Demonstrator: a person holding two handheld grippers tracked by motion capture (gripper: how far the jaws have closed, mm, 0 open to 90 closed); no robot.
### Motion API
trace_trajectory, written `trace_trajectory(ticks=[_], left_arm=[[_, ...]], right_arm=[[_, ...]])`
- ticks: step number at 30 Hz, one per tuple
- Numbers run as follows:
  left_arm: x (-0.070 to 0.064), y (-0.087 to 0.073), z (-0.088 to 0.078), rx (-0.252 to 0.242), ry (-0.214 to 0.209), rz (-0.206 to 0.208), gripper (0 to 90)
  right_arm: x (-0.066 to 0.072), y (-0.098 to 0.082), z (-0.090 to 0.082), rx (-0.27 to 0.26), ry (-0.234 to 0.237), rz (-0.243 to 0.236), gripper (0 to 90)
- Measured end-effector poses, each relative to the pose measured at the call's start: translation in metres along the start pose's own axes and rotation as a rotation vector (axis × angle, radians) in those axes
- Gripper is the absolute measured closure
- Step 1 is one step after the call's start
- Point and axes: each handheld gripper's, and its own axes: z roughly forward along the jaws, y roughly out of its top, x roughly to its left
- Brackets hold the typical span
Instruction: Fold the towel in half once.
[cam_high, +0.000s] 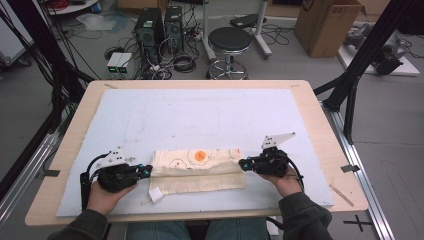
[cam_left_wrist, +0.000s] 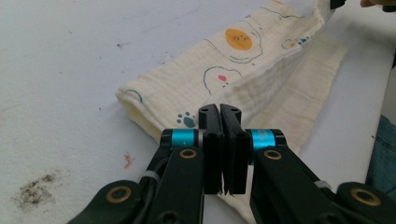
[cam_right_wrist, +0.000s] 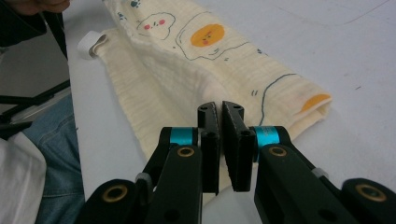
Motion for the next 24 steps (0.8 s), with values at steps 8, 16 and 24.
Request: trace_trajectory(ticks=[8, 16, 24], left_arm=[[-0.005, -0.009, -0.001, 0.007, -0.020, 0.006, 87.3], [-0.008, -0.014, 0.002, 0.036, -0.030, 0.024, 87.1], [-0.010, -0.015, -0.001, 0.028, -0.071, 0.016, 74.0]], right_arm=[[0.003, -0.008, 0.003, 0.033, -0.003, -0.002, 85.3], [0.005, -0.012, 0.003, 0.036, -0.008, 0.001, 85.1], [0.007, -0.015, 0.000, 0.030, -0.003, -0.003, 73.6]])
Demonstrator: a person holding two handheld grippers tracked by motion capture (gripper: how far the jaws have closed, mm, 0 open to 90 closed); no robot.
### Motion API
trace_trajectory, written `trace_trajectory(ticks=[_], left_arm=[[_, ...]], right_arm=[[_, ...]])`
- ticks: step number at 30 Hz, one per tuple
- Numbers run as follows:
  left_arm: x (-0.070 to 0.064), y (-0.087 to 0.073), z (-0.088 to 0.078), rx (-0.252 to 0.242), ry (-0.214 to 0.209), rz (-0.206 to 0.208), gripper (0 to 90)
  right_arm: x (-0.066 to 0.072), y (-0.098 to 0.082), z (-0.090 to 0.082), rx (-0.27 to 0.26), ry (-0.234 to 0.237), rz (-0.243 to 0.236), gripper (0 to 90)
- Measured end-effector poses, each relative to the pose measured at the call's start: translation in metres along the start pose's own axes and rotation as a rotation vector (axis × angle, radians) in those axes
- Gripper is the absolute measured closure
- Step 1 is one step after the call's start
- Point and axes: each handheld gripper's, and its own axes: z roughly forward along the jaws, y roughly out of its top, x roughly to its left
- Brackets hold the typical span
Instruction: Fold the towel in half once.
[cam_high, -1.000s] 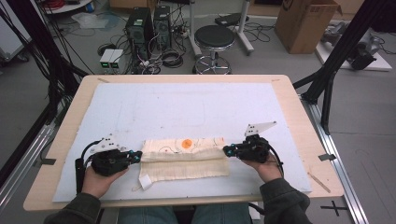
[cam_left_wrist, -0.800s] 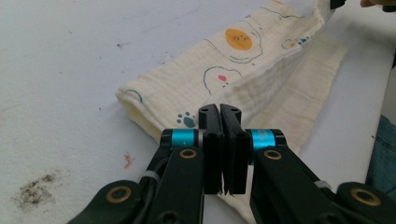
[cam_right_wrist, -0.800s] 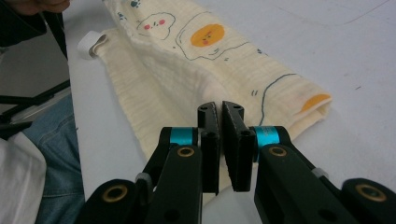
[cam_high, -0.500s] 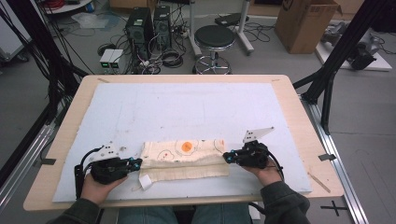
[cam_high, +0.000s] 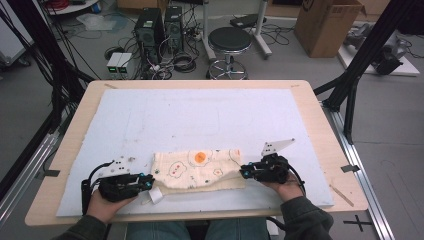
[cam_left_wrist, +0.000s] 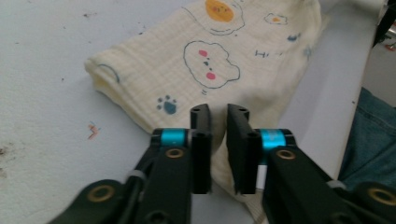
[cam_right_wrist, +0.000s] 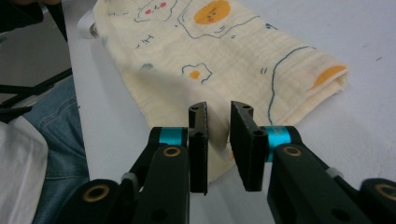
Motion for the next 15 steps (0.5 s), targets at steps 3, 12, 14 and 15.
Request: trace_trajectory(ticks=[3, 12, 14, 15], left_arm=[[-0.001, 0.002, -0.002, -0.022, -0.025, -0.009, 67.7], [-0.004, 0.003, 0.004, 0.007, -0.036, 0.022, 67.8], [-0.005, 0.000, 0.009, 0.052, -0.028, 0.036, 69.2], [-0.005, -0.001, 0.010, 0.077, -0.021, 0.045, 69.6]], right_arm=[[0.004, 0.001, -0.007, -0.036, 0.012, -0.002, 69.0], [0.013, 0.000, 0.001, 0.010, 0.055, -0.048, 68.1], [0.014, -0.001, 0.007, 0.051, 0.060, -0.057, 68.2], [0.013, -0.002, 0.010, 0.069, 0.052, -0.073, 68.2]])
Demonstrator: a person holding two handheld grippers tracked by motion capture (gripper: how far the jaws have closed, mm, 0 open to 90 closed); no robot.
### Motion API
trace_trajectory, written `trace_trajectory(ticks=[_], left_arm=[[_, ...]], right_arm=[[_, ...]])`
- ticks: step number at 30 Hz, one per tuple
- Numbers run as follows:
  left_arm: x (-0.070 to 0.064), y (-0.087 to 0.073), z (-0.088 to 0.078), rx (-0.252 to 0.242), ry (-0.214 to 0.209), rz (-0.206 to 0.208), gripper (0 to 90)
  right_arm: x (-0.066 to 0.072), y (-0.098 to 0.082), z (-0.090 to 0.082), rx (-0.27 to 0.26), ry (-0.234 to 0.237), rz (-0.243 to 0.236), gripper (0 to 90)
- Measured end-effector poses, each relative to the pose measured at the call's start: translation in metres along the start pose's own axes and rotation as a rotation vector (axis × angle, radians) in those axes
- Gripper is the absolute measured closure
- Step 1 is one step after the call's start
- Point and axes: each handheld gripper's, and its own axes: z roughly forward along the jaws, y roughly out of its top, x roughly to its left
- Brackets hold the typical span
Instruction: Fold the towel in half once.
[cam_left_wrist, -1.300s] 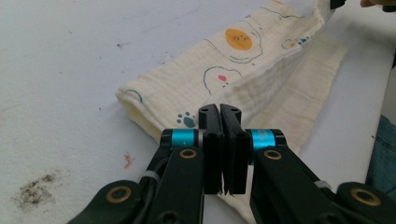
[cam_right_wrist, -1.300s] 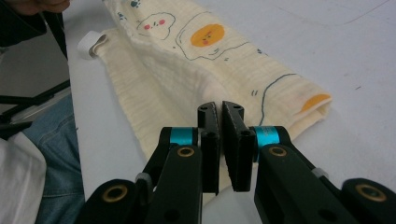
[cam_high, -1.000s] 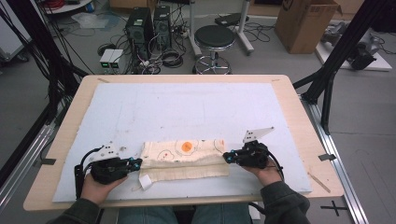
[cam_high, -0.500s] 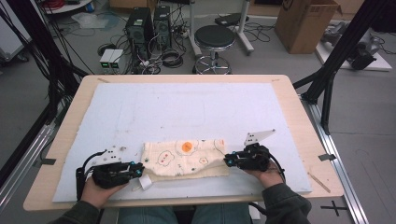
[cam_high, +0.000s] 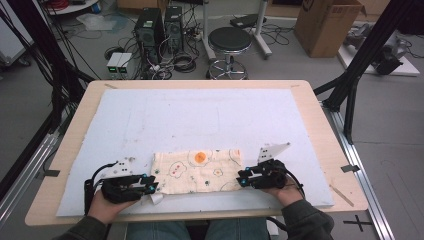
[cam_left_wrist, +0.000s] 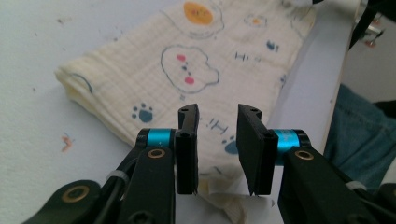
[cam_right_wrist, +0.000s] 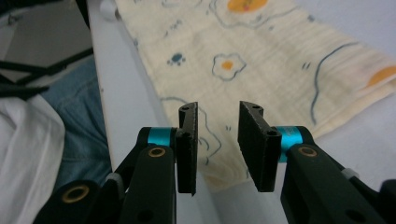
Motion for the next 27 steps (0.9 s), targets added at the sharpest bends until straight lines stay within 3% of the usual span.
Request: trace_trajectory(ticks=[3, 5, 10, 12, 16, 23, 27], left_arm=[[0.002, -0.004, 0.003, 0.048, 0.008, 0.009, 69.6], [0.003, -0.006, 0.005, 0.054, 0.009, -0.006, 69.6], [0.003, -0.007, 0.004, 0.054, 0.006, -0.011, 69.2], [0.004, -0.005, 0.002, 0.045, 0.003, -0.013, 67.6], [0.010, 0.005, -0.004, -0.034, 0.006, -0.058, 63.0], [0.031, 0.022, -0.002, -0.085, 0.086, -0.104, 57.1], [0.042, 0.032, 0.005, -0.109, 0.116, -0.134, 54.8]], right_arm=[[0.000, -0.004, 0.004, 0.041, -0.002, -0.008, 68.3], [0.001, -0.006, 0.004, 0.066, -0.015, -0.017, 68.6], [0.002, -0.010, 0.003, 0.067, -0.022, -0.020, 68.5], [0.003, -0.009, 0.003, 0.066, -0.019, -0.018, 66.4], [0.002, -0.001, -0.004, 0.018, -0.027, -0.015, 61.7], [-0.018, 0.022, -0.016, -0.062, -0.108, 0.033, 57.8], [-0.030, 0.037, -0.017, -0.071, -0.148, 0.048, 56.3]])
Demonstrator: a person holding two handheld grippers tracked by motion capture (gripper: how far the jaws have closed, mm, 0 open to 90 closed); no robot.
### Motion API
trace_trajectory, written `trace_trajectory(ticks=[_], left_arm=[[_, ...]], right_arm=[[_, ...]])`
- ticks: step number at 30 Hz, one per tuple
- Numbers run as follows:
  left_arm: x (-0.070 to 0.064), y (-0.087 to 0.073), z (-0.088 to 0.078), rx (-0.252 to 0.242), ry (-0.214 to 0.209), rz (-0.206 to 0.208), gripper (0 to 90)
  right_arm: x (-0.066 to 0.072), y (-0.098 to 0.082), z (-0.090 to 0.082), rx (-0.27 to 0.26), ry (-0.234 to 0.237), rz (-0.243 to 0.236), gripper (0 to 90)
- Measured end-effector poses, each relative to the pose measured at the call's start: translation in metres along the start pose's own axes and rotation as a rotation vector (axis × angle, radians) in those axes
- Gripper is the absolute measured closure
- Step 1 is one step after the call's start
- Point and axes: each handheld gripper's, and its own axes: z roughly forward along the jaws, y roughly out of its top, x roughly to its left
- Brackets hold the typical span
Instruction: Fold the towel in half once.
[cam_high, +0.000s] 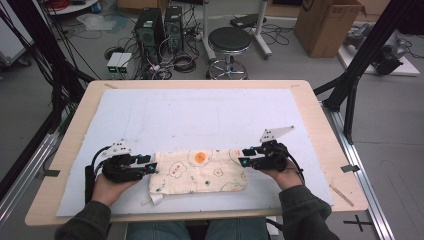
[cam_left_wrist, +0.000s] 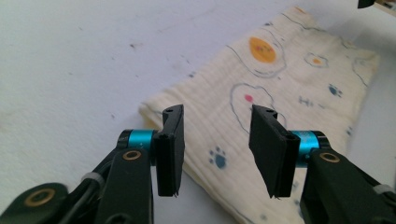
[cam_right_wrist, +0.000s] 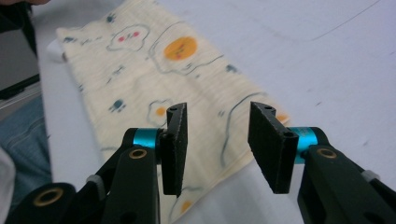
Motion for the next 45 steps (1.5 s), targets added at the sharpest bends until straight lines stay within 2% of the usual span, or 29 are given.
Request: trace_trajectory(ticks=[1, 4, 6, 7, 11, 16, 18, 21, 25, 28, 30, 37, 43, 45], left_arm=[[0.002, 0.002, 0.003, -0.006, 0.008, -0.008, 54.8], [0.008, 0.007, 0.012, 0.020, 0.040, -0.007, 54.9], [0.012, 0.008, 0.016, 0.030, 0.042, -0.016, 55.1], [0.014, 0.009, 0.019, 0.029, 0.047, -0.035, 55.1], [0.023, 0.008, 0.026, 0.060, 0.040, -0.081, 55.0], [0.030, 0.005, 0.033, 0.090, 0.038, -0.104, 53.3], [0.032, 0.005, 0.034, 0.100, 0.036, -0.114, 54.1], [0.035, 0.003, 0.037, 0.104, 0.031, -0.132, 62.7], [0.033, 0.002, 0.041, 0.121, 0.027, -0.109, 74.6], [0.032, 0.002, 0.041, 0.116, 0.031, -0.106, 83.5], [0.031, 0.002, 0.040, 0.110, 0.045, -0.095, 84.9], [0.031, 0.006, 0.034, 0.043, 0.074, -0.098, 86.2], [0.030, 0.011, 0.035, 0.005, 0.101, -0.099, 86.4], [0.031, 0.011, 0.038, 0.000, 0.104, -0.110, 86.4]], right_arm=[[-0.002, 0.003, 0.002, 0.003, -0.007, -0.001, 56.3], [-0.011, 0.011, 0.008, 0.007, -0.030, 0.006, 55.8], [-0.018, 0.013, 0.013, 0.010, -0.028, 0.030, 55.6], [-0.020, 0.013, 0.016, 0.015, -0.031, 0.041, 55.5], [-0.031, 0.011, 0.029, 0.045, -0.021, 0.076, 55.0], [-0.041, 0.009, 0.039, 0.072, -0.004, 0.113, 54.8], [-0.042, 0.008, 0.042, 0.081, 0.001, 0.115, 56.7], [-0.045, 0.007, 0.046, 0.109, 0.010, 0.122, 61.4], [-0.045, 0.005, 0.052, 0.135, 0.022, 0.111, 72.4], [-0.043, 0.006, 0.052, 0.147, 0.019, 0.090, 81.2], [-0.042, 0.007, 0.052, 0.152, 0.015, 0.081, 83.7], [-0.038, 0.010, 0.042, 0.123, -0.029, 0.053, 85.3], [-0.040, 0.010, 0.036, 0.089, -0.055, 0.064, 85.5], [-0.043, 0.009, 0.036, 0.095, -0.067, 0.066, 85.5]])
